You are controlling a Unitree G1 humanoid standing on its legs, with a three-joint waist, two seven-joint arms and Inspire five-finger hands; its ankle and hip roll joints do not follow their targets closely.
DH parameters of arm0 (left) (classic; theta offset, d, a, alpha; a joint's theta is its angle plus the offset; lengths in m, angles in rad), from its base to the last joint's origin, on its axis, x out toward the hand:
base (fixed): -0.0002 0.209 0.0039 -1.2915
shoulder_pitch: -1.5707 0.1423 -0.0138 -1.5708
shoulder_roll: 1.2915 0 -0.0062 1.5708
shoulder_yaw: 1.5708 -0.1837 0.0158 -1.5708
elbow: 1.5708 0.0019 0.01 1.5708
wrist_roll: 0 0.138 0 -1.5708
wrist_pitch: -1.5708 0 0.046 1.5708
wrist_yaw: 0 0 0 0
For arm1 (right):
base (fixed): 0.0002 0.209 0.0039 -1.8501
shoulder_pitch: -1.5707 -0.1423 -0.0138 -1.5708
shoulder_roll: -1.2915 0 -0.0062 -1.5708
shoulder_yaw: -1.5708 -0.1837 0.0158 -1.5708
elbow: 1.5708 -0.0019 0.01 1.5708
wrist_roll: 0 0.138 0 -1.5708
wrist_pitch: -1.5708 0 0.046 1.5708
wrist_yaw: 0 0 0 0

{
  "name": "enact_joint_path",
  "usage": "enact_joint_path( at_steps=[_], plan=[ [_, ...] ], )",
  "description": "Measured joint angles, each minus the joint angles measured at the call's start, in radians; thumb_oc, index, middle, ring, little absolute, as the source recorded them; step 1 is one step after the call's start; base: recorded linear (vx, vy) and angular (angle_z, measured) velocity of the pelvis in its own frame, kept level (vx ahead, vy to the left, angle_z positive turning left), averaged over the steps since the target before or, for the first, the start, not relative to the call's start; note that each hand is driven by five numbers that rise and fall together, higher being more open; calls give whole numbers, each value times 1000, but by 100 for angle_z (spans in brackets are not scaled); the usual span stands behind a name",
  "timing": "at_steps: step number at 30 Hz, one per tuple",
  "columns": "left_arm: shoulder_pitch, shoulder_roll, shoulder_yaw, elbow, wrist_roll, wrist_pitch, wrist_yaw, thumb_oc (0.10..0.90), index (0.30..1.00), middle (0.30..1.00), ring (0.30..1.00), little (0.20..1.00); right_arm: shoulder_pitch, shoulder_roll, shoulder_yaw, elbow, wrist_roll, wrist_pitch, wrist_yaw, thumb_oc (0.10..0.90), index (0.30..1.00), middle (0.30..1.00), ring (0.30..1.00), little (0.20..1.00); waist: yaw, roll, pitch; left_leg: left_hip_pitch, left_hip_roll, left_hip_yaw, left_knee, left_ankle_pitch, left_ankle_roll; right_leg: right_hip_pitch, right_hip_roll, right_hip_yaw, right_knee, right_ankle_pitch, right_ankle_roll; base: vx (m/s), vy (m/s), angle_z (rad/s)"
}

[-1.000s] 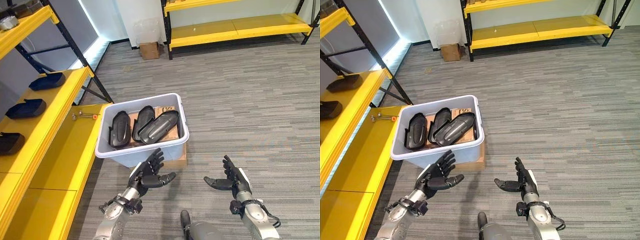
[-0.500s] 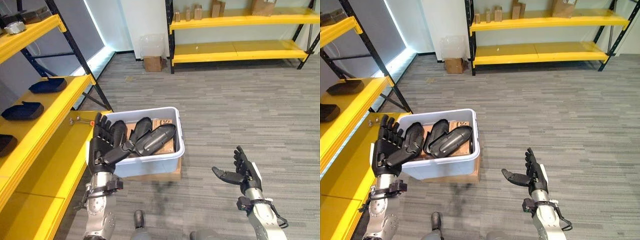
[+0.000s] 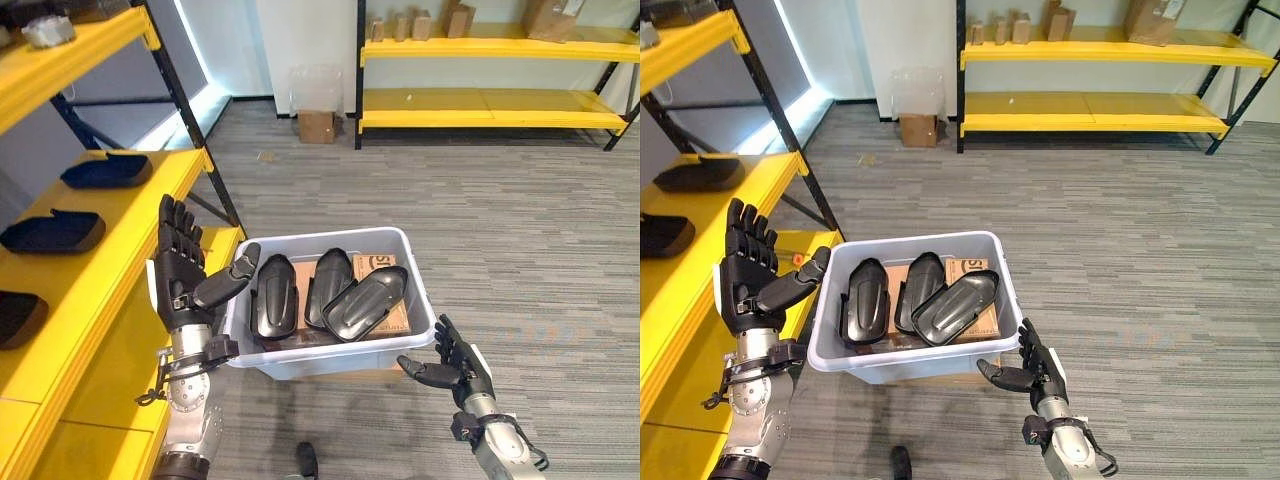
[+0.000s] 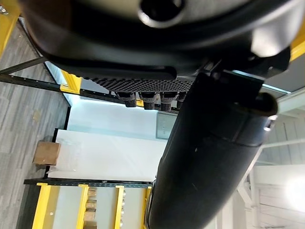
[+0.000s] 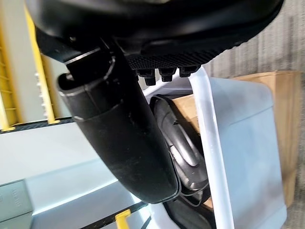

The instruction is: Move parts from the plastic box to the shelf.

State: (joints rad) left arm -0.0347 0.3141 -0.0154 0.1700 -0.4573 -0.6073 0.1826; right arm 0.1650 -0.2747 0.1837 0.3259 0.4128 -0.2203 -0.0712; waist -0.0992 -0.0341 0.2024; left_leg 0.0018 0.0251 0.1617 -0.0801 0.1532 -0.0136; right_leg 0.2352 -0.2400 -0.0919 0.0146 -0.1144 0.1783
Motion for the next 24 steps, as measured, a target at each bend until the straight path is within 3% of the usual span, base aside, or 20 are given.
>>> enact_joint_path(
  at_steps=[6,11,13,14,18,19,20,21,22,24],
  plan=[
    [2,45,-23,-3,31,64,-56,900,1000,1000,1000,1000,-36,2,-1,0,-3,0,-60,900,1000,1000,1000,1000,29,-35,4,-57,1,4,63,-30,3,-34,-4,1,5,4,-4,118,85,-2],
    [8,70,-22,-3,30,90,-133,900,1000,1000,1000,1000,-55,3,-2,1,-10,0,-65,900,1000,1000,1000,1000,47,-32,3,-24,5,47,48,-41,12,-49,-11,1,24,36,-22,119,156,-24],
    [8,70,-22,-3,30,101,-160,900,1000,1000,1000,1000,-59,3,-4,0,-10,0,-65,900,1000,1000,1000,1000,49,-29,3,4,8,77,32,-46,19,-55,-10,-9,36,64,-46,145,272,-52],
    [7,70,-23,-3,30,107,-182,900,1000,1000,1000,1000,-59,3,-10,0,-11,0,-71,900,1000,1000,1000,1000,48,-26,3,16,7,89,20,-50,25,-71,-13,-12,60,80,-65,130,263,-45],
    [0,70,-46,-1,29,110,-219,900,1000,1000,1000,1000,-54,2,-28,-1,-22,-1,-147,900,1000,1000,1000,1000,34,-13,2,29,-10,116,9,-69,55,-160,-41,-25,210,108,-73,113,264,-25],
    [0,70,-62,-1,29,114,-219,900,1000,1000,1000,1000,-57,18,-58,-9,-40,-4,-191,900,1000,1000,1000,1000,35,-4,2,35,-30,138,10,-75,68,-214,-67,-37,286,125,-85,119,341,-42],
    [1,68,-64,-1,30,119,-215,900,1000,1000,1000,1000,-61,33,-78,-18,-53,-5,-215,900,1000,1000,1000,1000,40,-1,4,26,-39,158,38,-94,103,-259,-94,-52,354,133,-86,102,289,-68],
    [10,58,-66,3,29,130,-209,900,1000,1000,1000,1000,-68,35,-88,-20,-59,-7,-236,900,1000,1000,1000,1000,48,18,6,41,-40,190,35,-105,112,-296,-115,-87,412,166,-89,80,115,-66],
    [20,57,-71,5,30,137,-209,900,1000,1000,1000,1000,-66,31,-88,-22,-60,-7,-248,900,1000,1000,1000,1000,42,38,3,54,-39,197,28,-109,118,-306,-118,-102,429,186,-88,90,100,-55],
    [24,58,-70,2,29,139,-208,900,1000,1000,1000,1000,-62,28,-88,-23,-62,-6,-269,900,1000,1000,1000,1000,22,48,0,63,-44,201,14,-115,126,-333,-94,-94,479,145,-57,100,67,-20]
  ],
)
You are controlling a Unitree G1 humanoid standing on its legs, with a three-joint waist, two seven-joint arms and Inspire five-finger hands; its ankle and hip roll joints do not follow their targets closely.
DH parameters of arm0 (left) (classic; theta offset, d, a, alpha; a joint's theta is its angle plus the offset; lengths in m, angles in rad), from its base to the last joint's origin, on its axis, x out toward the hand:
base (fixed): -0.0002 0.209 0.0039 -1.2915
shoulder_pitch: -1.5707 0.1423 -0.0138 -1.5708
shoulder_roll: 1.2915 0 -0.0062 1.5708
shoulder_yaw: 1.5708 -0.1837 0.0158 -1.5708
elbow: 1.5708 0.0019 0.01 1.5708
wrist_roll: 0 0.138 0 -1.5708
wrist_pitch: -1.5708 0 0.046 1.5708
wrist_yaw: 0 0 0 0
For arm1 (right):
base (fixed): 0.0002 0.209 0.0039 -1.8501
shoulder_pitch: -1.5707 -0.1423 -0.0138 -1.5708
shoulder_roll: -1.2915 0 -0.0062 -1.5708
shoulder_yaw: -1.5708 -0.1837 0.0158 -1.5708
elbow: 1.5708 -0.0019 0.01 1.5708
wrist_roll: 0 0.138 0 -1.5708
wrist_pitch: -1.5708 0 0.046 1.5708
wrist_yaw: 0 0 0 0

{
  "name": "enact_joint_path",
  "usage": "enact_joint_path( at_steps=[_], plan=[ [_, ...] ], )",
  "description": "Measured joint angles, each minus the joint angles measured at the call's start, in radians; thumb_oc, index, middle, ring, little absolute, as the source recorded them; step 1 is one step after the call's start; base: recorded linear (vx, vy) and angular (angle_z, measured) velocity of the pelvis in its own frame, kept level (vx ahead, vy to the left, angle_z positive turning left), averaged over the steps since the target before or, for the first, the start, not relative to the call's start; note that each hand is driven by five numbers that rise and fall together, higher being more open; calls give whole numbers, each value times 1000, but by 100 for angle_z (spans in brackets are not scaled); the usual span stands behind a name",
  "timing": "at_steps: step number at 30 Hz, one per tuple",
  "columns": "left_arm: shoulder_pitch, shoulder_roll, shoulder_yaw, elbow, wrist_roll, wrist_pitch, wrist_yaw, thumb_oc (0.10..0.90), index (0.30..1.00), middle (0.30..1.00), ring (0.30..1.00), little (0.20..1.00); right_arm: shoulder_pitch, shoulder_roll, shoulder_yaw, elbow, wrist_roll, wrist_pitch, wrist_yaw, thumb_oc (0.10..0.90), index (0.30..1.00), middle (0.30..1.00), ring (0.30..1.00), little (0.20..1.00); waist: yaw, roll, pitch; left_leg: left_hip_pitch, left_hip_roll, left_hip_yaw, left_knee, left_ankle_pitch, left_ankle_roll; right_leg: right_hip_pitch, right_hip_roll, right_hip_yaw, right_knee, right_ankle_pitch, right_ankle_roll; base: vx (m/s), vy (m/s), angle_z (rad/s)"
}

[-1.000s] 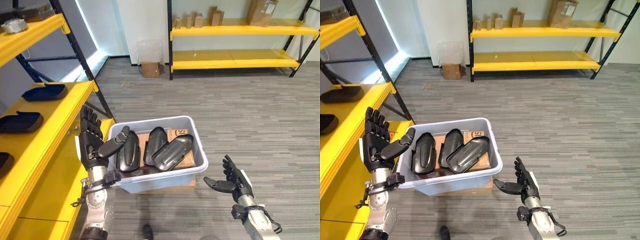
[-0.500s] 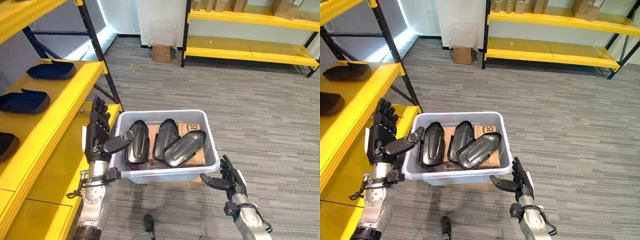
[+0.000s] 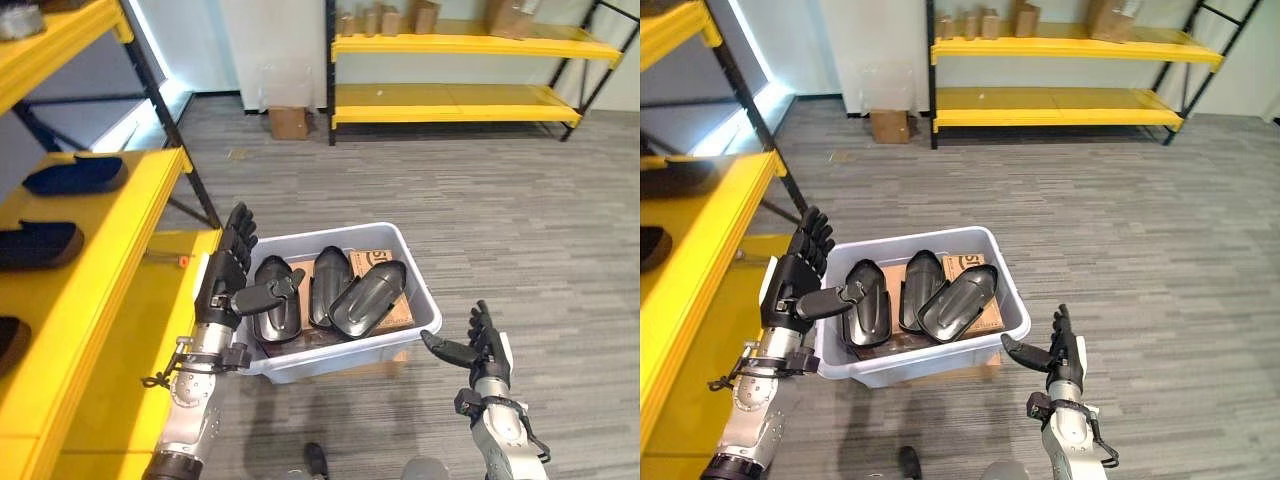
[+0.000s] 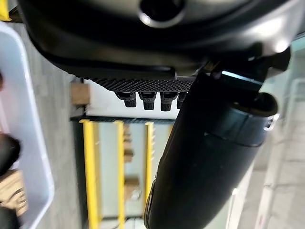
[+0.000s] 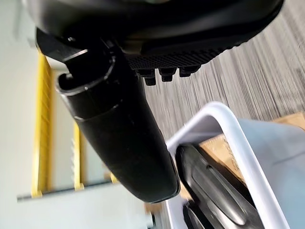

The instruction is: Move parts from the plastic box to the shelf.

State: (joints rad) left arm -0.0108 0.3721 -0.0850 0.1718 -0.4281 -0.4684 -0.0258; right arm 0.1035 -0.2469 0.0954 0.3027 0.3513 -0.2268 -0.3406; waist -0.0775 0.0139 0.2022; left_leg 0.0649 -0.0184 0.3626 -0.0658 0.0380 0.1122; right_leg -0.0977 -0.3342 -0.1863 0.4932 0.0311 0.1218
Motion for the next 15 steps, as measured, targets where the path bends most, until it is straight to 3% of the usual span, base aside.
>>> enact_joint_path(
  at_steps=[1,2,3,5,6,7,8,9,11,15],
  plan=[
    [1,7,6,-2,-1,0,5,900,1000,1000,1000,1000,8,-4,-2,-23,-14,2,-10,900,1000,1000,1000,1000,-9,5,2,-5,0,-11,-13,2,-3,-24,79,30,16,-71,20,94,32,-24],
    [7,7,14,-2,-3,1,14,900,1000,1000,1000,1000,9,-11,-4,-42,-17,5,-7,900,1000,1000,1000,1000,-5,9,6,-9,1,-14,-14,5,-8,-43,120,19,-7,-108,15,162,-6,-29],
    [19,6,23,-2,-25,5,19,900,1000,1000,1000,1000,11,-16,-9,-72,-17,7,-7,900,1000,1000,1000,1000,-11,8,7,-13,-6,-12,-17,9,-13,-58,163,-40,-82,-121,6,110,-28,-21],
    [26,-10,30,3,-38,4,13,900,1000,1000,1000,1000,7,-29,-14,-77,-17,6,-7,900,1000,1000,1000,1000,-26,11,13,-16,-15,-22,-18,-7,-8,-97,211,-53,-133,-115,-2,159,-64,5],
    [27,-22,31,5,-40,4,15,900,1000,1000,1000,1000,6,-38,-14,-76,-17,6,-3,900,1000,1000,1000,1000,-33,19,19,-23,-12,-32,-18,-17,-18,-111,238,-41,-178,-101,3,165,-82,54],
    [15,-34,33,31,-43,1,-8,900,1000,1000,1000,1000,26,-34,-17,-78,-18,4,-5,900,1000,1000,1000,1000,-67,1,24,-37,-31,-61,15,-48,-71,-117,272,71,-251,-80,1,133,-86,91],
    [5,-39,28,49,-43,3,-20,900,1000,1000,1000,1000,44,-32,-24,-82,-18,4,-7,900,1000,1000,1000,1000,-84,0,27,-49,-35,-92,43,-46,-67,-104,287,131,-285,-80,-1,101,-67,126],
    [9,-41,16,59,-42,14,-40,900,1000,1000,1000,1000,69,-32,-31,-76,-17,8,-8,900,1000,1000,1000,1000,-101,-7,25,-37,-53,-126,46,-35,-57,-75,288,148,-329,-68,-21,146,-105,94],
    [49,-40,15,41,-44,13,-71,900,1000,1000,1000,1000,73,-30,-46,-63,-18,12,-9,900,1000,1000,1000,1000,-84,-9,25,7,-80,-125,13,-39,-50,-51,284,124,-379,-26,-62,86,-59,43],
    [78,-34,13,24,-79,13,-70,900,1000,1000,1000,1000,61,-30,-38,-62,-35,12,-1,900,1000,1000,1000,1000,-66,-2,22,49,-76,-131,-12,-19,-19,5,283,87,-455,96,-70,0,0,6]
  ],
)
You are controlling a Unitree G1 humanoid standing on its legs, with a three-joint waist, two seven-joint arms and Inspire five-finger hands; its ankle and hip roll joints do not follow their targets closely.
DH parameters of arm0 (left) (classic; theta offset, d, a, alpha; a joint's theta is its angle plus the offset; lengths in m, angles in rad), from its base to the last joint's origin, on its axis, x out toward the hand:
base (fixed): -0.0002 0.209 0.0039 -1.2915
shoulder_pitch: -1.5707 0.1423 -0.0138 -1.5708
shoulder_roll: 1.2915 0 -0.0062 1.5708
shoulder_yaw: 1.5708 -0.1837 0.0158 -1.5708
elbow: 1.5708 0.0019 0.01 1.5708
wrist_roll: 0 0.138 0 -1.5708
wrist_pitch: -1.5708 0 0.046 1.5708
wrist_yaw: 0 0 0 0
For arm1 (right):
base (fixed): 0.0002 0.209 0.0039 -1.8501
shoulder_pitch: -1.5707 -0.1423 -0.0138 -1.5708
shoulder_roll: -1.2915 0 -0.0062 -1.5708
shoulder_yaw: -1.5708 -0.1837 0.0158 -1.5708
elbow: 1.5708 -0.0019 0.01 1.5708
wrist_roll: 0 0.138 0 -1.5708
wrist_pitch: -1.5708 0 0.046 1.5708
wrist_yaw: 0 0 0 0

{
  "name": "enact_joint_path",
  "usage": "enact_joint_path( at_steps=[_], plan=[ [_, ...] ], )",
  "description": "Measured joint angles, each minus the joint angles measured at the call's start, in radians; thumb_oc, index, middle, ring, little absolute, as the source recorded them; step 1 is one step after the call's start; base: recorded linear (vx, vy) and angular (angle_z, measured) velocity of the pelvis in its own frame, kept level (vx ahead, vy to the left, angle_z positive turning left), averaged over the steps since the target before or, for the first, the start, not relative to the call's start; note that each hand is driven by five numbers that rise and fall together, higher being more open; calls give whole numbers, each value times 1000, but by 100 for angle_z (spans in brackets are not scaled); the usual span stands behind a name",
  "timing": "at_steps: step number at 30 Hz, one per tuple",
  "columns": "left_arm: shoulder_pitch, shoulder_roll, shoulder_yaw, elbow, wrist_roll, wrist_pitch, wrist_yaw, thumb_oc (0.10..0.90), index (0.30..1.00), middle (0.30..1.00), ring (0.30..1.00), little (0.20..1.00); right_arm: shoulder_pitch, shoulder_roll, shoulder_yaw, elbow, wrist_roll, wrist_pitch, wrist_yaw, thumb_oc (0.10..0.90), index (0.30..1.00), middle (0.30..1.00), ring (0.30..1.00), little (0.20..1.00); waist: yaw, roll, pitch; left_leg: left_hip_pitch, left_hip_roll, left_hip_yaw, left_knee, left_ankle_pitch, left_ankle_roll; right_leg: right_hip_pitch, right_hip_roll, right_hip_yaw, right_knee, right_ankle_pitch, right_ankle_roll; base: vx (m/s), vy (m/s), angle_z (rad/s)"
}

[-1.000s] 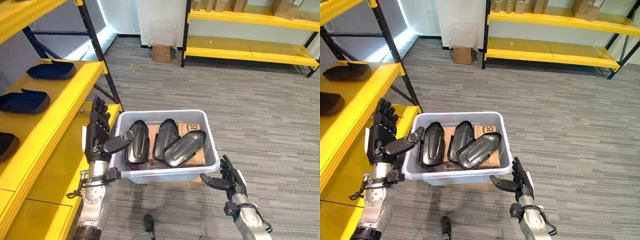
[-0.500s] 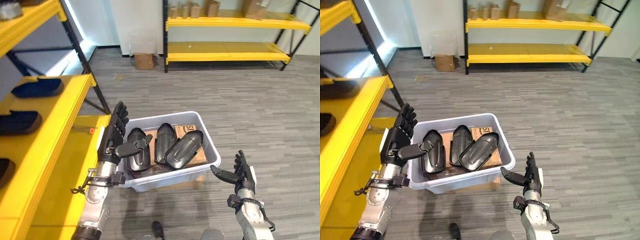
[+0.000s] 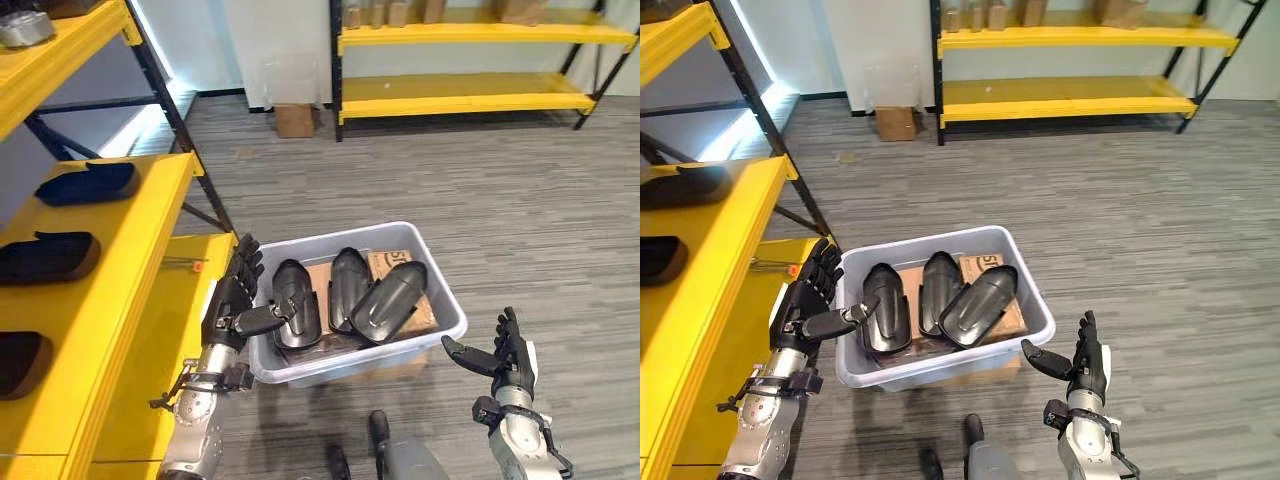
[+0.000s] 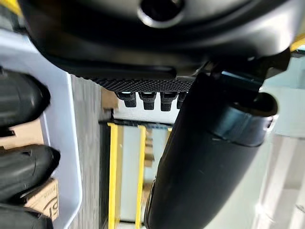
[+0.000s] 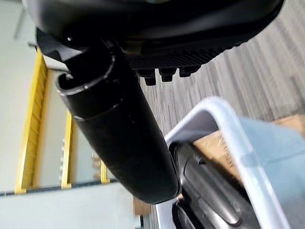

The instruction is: Move parts from the plastic box to the shelf.

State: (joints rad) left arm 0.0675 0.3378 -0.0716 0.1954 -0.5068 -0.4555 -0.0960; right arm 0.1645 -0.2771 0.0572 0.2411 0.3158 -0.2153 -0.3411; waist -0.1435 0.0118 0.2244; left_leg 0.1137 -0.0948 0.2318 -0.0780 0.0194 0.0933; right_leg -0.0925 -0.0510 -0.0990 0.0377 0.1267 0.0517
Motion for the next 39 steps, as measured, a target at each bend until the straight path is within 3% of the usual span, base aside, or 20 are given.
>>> enact_joint_path(
  at_steps=[2,9,10,11,12,13,14,15,17,27,35,39],
  plan=[
    [-2,1,-2,-7,1,0,-1,900,1000,1000,1000,1000,-14,0,-1,0,0,0,0,900,1000,1000,1000,1000,-5,-1,0,7,13,-15,0,-1,-1,33,16,-14,-28,15,-20,0,0,9],
    [-11,1,-6,-21,1,0,-3,900,1000,1000,1000,1000,-49,-3,-5,0,0,0,-2,900,1000,1000,1000,1000,-18,-12,2,39,45,-20,-4,-25,-33,84,50,-18,-73,4,-17,96,-91,-3],
    [7,-9,-25,-33,-6,2,6,900,1000,1000,1000,1000,-72,-6,11,73,-1,-31,-1,900,1000,1000,1000,1000,-9,-1,9,11,79,11,50,-55,-14,57,65,-25,69,-91,-68,367,-334,-23],
    [68,-17,-52,-90,-25,3,12,900,1000,1000,1000,1000,-77,-8,31,170,0,-24,1,900,1000,1000,1000,1000,13,10,-9,9,106,35,99,-93,-40,43,67,-61,305,-233,-54,52,-27,-40],
    [109,-20,-75,-117,-27,1,2,900,1000,1000,1000,1000,-48,-8,29,165,1,-5,2,900,1000,1000,1000,1000,39,14,-37,3,110,57,98,-96,-55,50,65,-53,346,-281,-66,42,-18,-66],
    [157,-11,-87,-154,-27,-4,-5,900,1000,1000,1000,1000,-25,-6,31,145,0,0,6,900,1000,1000,1000,1000,65,-6,-69,2,97,63,95,-85,-50,74,46,-38,306,-298,-64,29,-12,-47],
    [152,14,-90,-157,-26,-1,-7,900,1000,1000,1000,1000,-15,-5,31,110,0,0,8,900,1000,1000,1000,1000,58,-19,-70,-5,75,57,72,-65,-48,130,41,-20,180,-311,-77,21,-9,-17],
    [123,17,-88,-125,-28,8,-3,900,1000,1000,1000,1000,-31,-11,30,106,0,1,9,900,1000,1000,1000,1000,43,-1,-63,-6,78,43,37,-23,-46,144,50,-34,126,-267,-77,18,-8,19],
    [82,33,-77,-98,-30,20,5,900,1000,1000,1000,1000,-32,-12,35,81,0,1,9,900,1000,1000,1000,1000,30,-4,-62,15,74,28,5,18,-32,170,51,-32,94,-253,-76,8,-3,6],
    [46,33,-77,-104,-30,20,2,900,1000,1000,1000,1000,-38,-28,35,76,-9,1,13,900,1000,1000,1000,1000,14,11,-62,4,87,29,0,15,-41,221,78,-19,-63,-159,-75,5,1,-2],
    [58,32,-76,-104,-30,20,0,900,1000,1000,1000,1000,-36,-87,48,63,-150,-4,15,900,1000,1000,1000,1000,14,40,-61,-8,84,30,-1,16,-49,221,77,-16,-101,-133,-67,4,-4,0],
    [66,33,-77,-106,-31,20,-4,900,1000,1000,1000,1000,-36,-98,49,52,-171,-7,15,900,1000,1000,1000,1000,16,39,-61,-13,85,30,0,17,-49,223,78,-17,-111,-129,-70,46,-47,0]
  ],
)
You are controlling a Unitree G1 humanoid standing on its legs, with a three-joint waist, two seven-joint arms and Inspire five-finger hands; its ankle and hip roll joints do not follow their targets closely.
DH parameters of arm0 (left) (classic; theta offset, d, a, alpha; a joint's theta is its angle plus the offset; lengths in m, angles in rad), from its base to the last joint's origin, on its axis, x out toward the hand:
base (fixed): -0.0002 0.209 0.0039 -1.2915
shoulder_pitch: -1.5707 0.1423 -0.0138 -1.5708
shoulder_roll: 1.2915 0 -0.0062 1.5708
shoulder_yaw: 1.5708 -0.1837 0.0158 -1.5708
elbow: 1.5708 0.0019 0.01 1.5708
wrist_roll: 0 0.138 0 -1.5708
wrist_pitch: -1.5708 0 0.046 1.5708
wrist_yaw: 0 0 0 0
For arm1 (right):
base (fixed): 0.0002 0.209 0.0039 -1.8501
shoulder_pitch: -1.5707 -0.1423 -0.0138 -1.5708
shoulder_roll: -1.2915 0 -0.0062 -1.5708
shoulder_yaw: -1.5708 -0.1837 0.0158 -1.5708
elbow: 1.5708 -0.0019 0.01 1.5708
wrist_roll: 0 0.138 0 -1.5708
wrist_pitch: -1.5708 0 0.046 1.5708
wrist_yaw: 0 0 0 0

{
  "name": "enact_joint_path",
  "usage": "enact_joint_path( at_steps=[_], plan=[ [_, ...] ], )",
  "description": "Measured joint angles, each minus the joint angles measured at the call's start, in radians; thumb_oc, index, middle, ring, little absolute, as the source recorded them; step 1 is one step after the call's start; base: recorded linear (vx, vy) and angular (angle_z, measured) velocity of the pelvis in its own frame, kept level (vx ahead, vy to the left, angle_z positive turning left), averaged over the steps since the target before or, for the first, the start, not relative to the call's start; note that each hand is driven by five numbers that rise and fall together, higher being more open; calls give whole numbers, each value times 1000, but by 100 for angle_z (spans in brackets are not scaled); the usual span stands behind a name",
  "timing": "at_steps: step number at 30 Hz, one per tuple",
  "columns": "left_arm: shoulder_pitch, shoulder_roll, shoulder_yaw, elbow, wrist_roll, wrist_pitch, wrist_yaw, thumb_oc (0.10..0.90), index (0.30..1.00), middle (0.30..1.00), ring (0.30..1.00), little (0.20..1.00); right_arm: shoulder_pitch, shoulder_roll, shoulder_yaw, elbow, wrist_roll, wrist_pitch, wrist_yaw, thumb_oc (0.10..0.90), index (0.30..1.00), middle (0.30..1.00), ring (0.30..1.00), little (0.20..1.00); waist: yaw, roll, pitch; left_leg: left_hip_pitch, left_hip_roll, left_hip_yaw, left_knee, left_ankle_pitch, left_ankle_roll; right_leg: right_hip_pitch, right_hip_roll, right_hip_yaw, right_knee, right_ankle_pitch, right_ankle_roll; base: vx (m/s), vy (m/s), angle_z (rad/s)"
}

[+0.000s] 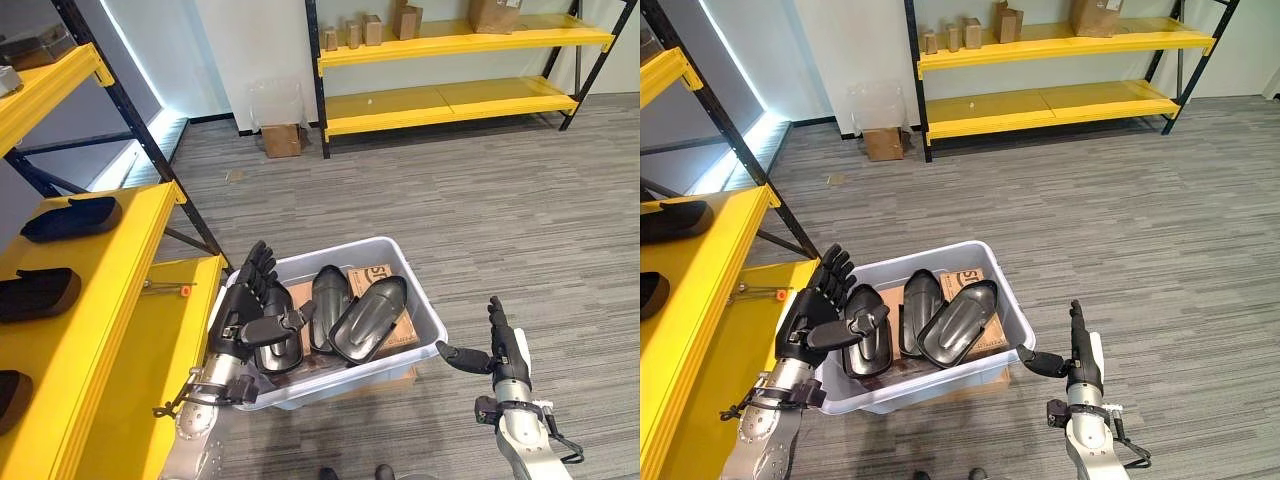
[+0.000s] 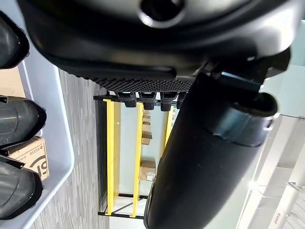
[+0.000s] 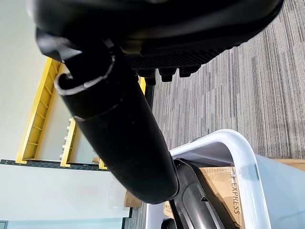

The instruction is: Move parts from the plastic box to the shelf.

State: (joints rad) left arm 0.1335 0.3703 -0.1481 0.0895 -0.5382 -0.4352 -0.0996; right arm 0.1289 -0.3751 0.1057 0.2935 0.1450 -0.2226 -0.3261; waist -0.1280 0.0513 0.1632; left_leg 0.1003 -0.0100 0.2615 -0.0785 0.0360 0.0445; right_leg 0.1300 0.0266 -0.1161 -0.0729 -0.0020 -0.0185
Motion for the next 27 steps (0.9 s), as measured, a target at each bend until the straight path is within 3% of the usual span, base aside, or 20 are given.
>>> enact_joint_path(
  at_steps=[5,9,12,14,18,27],
  plan=[
    [1,0,0,0,-6,15,-40,900,1000,1000,1000,1000,0,-42,31,-34,-105,-25,0,900,1000,1000,1000,1000,15,-3,2,6,0,-3,1,1,-2,18,1,-2,-12,5,-3,52,-124,3],
    [-2,1,0,0,-6,15,-42,900,1000,1000,1000,1000,-3,-44,35,-34,-92,-33,12,900,1000,1000,1000,1000,22,-9,6,-14,-1,-2,32,5,-8,15,-2,-12,-9,-1,-3,-22,-105,10],
    [-28,8,0,2,-6,15,-34,900,1000,1000,1000,1000,-24,-34,40,-37,-82,-38,20,900,1000,1000,1000,1000,25,-70,47,-112,-14,10,210,17,-47,-24,-58,-27,38,-9,-29,-6,-14,10],
    [-26,8,-1,3,-6,16,-36,900,1000,1000,1000,1000,-21,-35,39,-53,-81,-39,20,900,1000,1000,1000,1000,16,-67,48,-103,8,13,232,-38,-34,-18,-57,-31,39,-5,-29,0,0,0],
    [-46,8,-1,1,-6,16,-36,900,1000,1000,1000,1000,-20,-37,38,-54,-61,-40,20,900,1000,1000,1000,1000,-7,-51,50,-59,25,7,167,-35,-41,-29,-41,-30,55,-8,-15,0,0,4],
    [-44,8,-1,1,-6,16,-35,900,1000,1000,1000,1000,-20,-37,38,-54,-61,-41,21,900,1000,1000,1000,1000,16,-17,64,-45,18,6,121,-35,-41,-54,-44,-25,81,-13,12,0,0,1]
  ],
)
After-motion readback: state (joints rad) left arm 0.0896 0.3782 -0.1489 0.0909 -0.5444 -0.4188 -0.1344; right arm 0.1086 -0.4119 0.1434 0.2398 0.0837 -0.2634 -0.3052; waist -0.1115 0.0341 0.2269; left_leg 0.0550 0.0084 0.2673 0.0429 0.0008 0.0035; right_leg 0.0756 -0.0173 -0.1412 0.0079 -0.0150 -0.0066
